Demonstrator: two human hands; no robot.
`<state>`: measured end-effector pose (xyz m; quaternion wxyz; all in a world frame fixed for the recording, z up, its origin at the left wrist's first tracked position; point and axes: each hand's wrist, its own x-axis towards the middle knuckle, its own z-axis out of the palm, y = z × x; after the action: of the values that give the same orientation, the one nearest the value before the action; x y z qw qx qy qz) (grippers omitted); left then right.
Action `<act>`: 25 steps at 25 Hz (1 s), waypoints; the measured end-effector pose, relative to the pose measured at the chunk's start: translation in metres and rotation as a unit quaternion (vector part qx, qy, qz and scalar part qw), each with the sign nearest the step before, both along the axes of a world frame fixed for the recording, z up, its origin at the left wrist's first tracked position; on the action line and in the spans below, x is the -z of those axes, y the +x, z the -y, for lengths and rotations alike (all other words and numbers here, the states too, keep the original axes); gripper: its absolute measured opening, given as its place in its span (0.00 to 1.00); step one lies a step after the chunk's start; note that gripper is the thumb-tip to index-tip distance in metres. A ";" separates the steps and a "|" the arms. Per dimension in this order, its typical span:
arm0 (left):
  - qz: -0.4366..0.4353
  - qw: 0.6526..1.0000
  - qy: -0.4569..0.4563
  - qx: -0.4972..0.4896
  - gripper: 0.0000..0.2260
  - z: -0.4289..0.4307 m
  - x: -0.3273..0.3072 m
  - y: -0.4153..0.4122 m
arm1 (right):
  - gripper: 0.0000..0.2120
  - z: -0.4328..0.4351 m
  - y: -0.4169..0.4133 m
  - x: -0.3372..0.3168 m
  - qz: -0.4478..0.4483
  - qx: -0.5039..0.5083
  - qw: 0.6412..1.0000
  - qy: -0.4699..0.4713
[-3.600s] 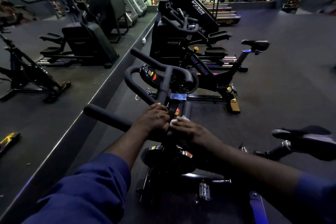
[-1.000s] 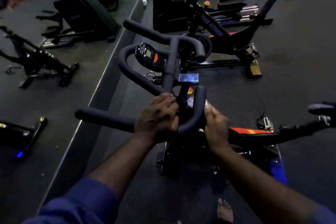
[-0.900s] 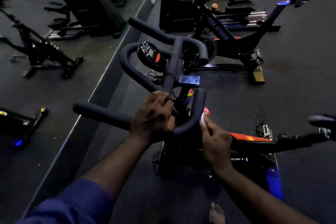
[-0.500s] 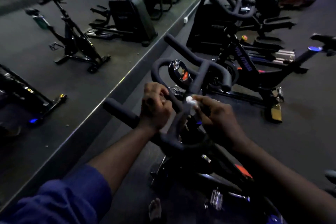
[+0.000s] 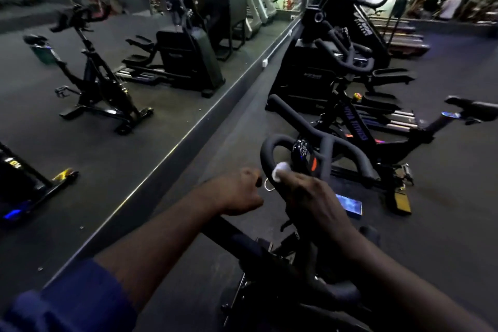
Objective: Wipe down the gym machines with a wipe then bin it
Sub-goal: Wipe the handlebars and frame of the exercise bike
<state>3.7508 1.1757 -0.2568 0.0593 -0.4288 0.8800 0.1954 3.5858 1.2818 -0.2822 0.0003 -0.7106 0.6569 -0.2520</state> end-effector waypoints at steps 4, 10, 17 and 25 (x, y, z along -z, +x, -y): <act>0.030 0.994 -0.055 0.086 0.18 0.004 0.005 0.001 | 0.22 0.056 0.029 -0.012 0.016 0.037 0.999 0.005; 0.042 0.988 -0.004 0.148 0.21 0.001 0.008 -0.004 | 0.12 0.022 0.026 -0.009 -0.002 0.092 0.995 -0.043; -0.216 0.903 0.359 -0.094 0.08 0.019 0.015 0.001 | 0.24 0.053 0.034 0.003 0.018 0.048 0.998 -0.043; -0.499 0.539 0.604 -0.309 0.37 0.041 0.000 -0.005 | 0.17 0.077 0.045 -0.010 0.012 0.092 0.995 -0.036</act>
<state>3.7456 1.1345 -0.2565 -0.2082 -0.3698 0.2536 0.8693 3.6309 1.2048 -0.2722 -0.0409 -0.6439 0.7097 -0.2831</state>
